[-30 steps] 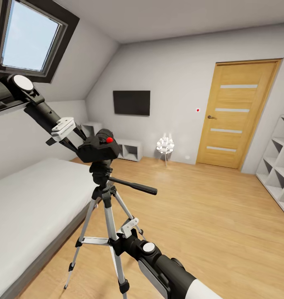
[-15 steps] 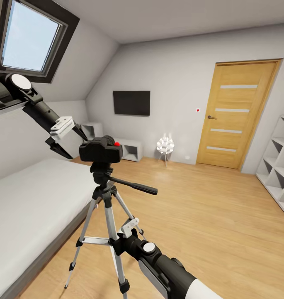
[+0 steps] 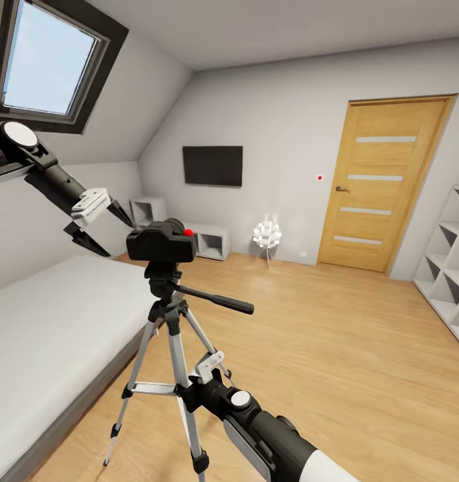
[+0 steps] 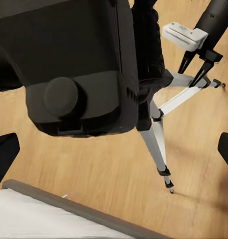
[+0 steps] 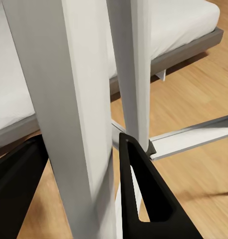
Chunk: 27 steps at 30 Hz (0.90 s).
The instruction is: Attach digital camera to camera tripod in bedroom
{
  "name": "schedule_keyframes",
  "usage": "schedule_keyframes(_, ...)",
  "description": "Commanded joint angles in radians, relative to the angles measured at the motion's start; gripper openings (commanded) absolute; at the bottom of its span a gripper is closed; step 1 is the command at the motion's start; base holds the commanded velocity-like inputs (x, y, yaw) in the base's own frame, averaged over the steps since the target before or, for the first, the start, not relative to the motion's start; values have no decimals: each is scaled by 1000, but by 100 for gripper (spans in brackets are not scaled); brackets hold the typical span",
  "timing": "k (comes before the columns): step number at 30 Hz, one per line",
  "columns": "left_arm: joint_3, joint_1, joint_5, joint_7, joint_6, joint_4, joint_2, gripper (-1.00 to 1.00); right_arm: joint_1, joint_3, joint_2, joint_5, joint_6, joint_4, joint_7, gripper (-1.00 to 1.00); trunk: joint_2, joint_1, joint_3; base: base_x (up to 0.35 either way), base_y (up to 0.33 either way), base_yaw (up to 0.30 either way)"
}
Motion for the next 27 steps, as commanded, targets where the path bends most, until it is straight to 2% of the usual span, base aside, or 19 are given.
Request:
schedule_keyframes(1,-7,-4,9,1,5,1,10,100,0,4,0,12,-46,24,2,-100,-2,1,-2,0,0,0)
schedule_keyframes(4,-4,-4,6,3,7,7,41,100,0,4,0,12,-49,24,2,-100,-2,1,-2,0,0,0)
schedule_keyframes(5,-3,-3,5,4,9,18,59,100,0,4,0,12,-50,24,2,-100,-2,1,-2,0,0,0)
schedule_keyframes(10,-7,4,4,5,12,62,86,100,0,15,0,12,-52,23,2,-100,-2,1,-2,0,0,0)
schedule_keyframes(15,-9,20,4,6,14,103,98,100,1,27,0,12,-52,23,2,-100,-2,1,-2,0,0,0)
schedule_keyframes(23,-9,62,3,6,16,179,102,100,1,32,0,12,-52,22,2,-100,-2,1,-2,0,0,0)
schedule_keyframes(27,-7,102,4,7,10,227,103,100,1,33,0,12,-54,22,2,-100,-2,1,-2,0,0,0)
